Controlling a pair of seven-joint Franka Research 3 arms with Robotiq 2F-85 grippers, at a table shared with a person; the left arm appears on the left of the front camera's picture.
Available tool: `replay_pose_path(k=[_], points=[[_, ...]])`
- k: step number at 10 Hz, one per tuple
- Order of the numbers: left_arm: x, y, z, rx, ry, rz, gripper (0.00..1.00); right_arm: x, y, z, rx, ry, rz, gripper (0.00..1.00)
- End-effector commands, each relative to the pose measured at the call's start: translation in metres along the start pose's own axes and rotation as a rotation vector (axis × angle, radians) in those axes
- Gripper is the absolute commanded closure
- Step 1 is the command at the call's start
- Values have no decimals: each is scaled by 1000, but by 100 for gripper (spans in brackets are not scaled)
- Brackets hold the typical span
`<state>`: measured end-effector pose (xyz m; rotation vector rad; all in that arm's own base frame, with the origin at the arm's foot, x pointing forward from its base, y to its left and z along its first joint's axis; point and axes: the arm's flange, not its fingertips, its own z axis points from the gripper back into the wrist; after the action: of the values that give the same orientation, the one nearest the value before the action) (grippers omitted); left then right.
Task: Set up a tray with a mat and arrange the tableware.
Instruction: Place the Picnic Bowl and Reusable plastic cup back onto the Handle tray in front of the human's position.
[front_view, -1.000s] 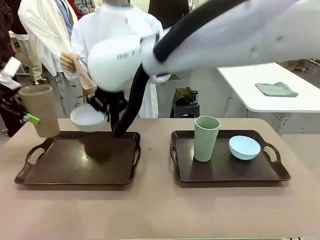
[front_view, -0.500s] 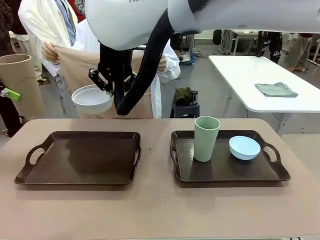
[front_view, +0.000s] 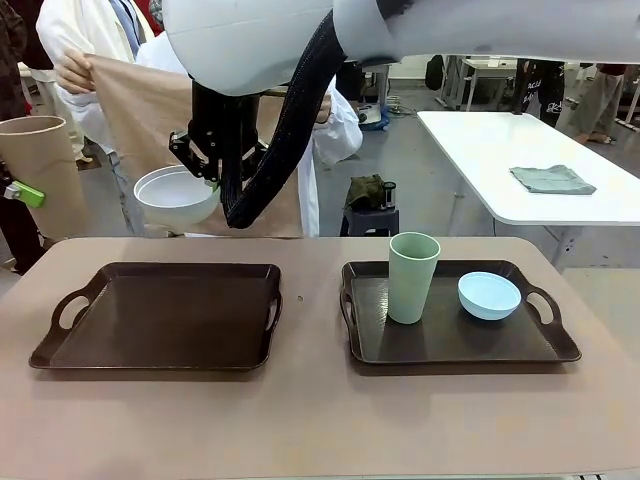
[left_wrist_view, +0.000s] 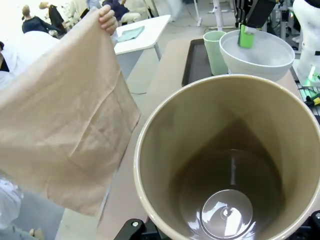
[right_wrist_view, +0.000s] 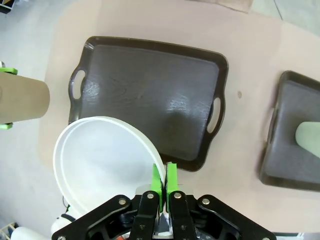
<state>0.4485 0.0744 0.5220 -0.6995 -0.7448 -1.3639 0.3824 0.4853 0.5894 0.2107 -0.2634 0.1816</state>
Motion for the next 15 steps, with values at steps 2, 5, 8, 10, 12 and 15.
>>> replay_pose_path(k=[2,5,8,10,12,15], points=[[3,1,3,-2,-3,-16,100,1,-1,-1,5,-14,3,100],[3,1,3,-2,-3,-16,100,1,-1,-1,5,-14,3,100],[3,1,3,-2,-3,-16,100,1,-1,-1,5,-14,3,100],[3,1,3,-2,-3,-16,100,1,-1,-1,5,-14,3,100],[3,1,3,-2,-3,-16,100,1,-1,-1,5,-14,3,100],[3,1,3,-2,-3,-16,100,1,-1,-1,5,-14,3,100]])
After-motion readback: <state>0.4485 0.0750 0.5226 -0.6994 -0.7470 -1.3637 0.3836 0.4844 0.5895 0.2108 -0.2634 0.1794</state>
